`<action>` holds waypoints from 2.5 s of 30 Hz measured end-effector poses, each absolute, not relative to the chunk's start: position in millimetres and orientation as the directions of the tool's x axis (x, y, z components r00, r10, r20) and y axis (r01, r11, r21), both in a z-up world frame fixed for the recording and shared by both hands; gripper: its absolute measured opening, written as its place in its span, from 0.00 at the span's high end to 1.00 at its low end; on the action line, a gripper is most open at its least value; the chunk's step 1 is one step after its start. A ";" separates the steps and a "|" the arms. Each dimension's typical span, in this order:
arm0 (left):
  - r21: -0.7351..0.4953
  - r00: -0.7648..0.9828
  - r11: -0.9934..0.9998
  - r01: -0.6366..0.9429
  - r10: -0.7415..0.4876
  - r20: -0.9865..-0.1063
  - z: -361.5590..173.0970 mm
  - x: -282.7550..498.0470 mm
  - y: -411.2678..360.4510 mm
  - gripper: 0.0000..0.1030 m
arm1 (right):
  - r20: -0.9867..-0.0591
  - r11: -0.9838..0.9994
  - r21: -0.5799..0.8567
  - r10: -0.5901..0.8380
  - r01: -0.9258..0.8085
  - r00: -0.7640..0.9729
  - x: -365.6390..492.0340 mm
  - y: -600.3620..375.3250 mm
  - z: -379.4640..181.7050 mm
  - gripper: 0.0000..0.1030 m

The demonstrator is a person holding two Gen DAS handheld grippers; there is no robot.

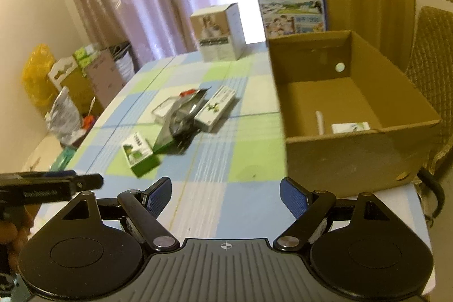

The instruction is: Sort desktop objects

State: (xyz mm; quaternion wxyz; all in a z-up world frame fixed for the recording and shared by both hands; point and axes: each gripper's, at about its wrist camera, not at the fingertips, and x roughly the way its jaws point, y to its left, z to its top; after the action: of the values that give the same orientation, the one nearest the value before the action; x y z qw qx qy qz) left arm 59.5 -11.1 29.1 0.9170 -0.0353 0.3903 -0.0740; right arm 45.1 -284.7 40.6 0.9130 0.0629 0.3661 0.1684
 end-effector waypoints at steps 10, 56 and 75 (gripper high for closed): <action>-0.116 0.678 0.991 0.065 -0.129 -0.724 22.6 59.3 19.0 0.20 | -0.688 0.926 0.207 0.368 -0.317 0.625 54.5 -259.5 28.8 0.21; -0.043 0.601 0.999 -0.004 -0.032 -0.798 -82.3 237.2 21.8 0.50 | -0.788 0.928 0.135 0.313 -0.348 0.529 212.1 -200.1 -70.9 0.21; -0.037 0.656 0.999 -0.019 -0.016 -0.755 -83.1 263.9 34.1 0.50 | -0.723 0.934 0.266 0.357 -0.238 0.592 285.8 -185.7 -61.0 0.32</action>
State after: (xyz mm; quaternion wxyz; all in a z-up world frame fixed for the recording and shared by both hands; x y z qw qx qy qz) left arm 263.9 34.1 -83.1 0.9097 -0.0209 0.4147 0.0008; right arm 285.8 -185.7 -61.0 0.8894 0.0707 0.4196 0.1672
